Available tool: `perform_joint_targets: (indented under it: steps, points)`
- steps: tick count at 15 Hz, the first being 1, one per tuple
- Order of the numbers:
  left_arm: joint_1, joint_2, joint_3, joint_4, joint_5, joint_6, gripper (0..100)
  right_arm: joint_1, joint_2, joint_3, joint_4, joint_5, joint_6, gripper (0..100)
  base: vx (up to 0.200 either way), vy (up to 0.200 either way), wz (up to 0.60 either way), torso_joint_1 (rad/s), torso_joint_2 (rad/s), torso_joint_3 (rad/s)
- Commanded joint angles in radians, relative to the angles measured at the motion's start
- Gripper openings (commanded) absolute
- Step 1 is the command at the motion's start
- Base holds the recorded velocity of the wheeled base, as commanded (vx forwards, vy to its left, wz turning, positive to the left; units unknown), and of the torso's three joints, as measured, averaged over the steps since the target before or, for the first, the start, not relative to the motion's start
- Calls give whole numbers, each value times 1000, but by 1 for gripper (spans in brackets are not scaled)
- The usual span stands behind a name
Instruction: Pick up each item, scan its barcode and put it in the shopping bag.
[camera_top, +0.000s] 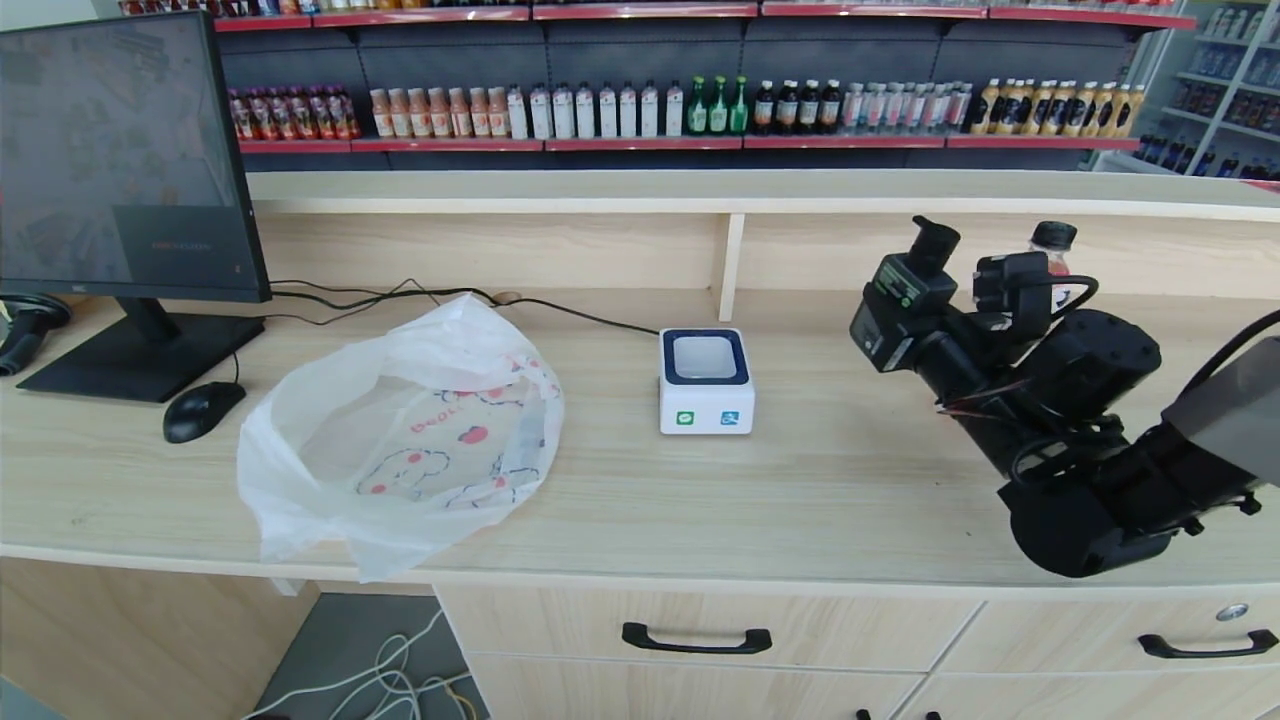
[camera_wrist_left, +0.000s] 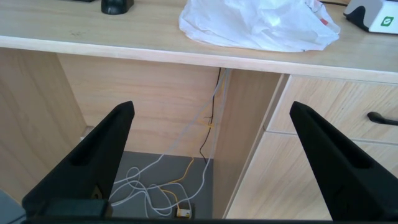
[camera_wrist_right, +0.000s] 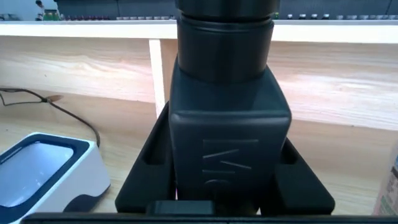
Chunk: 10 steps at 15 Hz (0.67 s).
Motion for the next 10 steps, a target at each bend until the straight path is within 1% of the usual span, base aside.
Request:
perform_joint_targets:
  steps: [1,3,5,6,7,8,9,10]
  points:
    - [0,0,0,0,0,0,100,17,-105,52,-1,1,-7,0,0,0,0,0,0,0]
    - [0,0,0,0,0,0,100,60,-203,137,-1,1,-10,0,0,0,0,0,0,0]
    - [0,0,0,0,0,0,100,135,-336,280,-1,1,-39,0,0,0,0,0,0,0]
    - [0,0,0,0,0,0,100,161,-376,326,-1,1,-47,0,0,0,0,0,0,0]
    - [0,0,0,0,0,0,100,191,-445,440,-1,1,-49,0,0,0,0,0,0,0]
    - [0,0,0,0,0,0,100,192,-504,542,-1,2,-41,0,0,0,0,0,0,0]
    - [0,0,0,0,0,0,100,191,-548,605,-1,2,-27,0,0,0,0,0,0,0]
    - [0,0,0,0,0,0,100,191,-573,630,-1,2,-9,0,0,0,0,0,0,0]
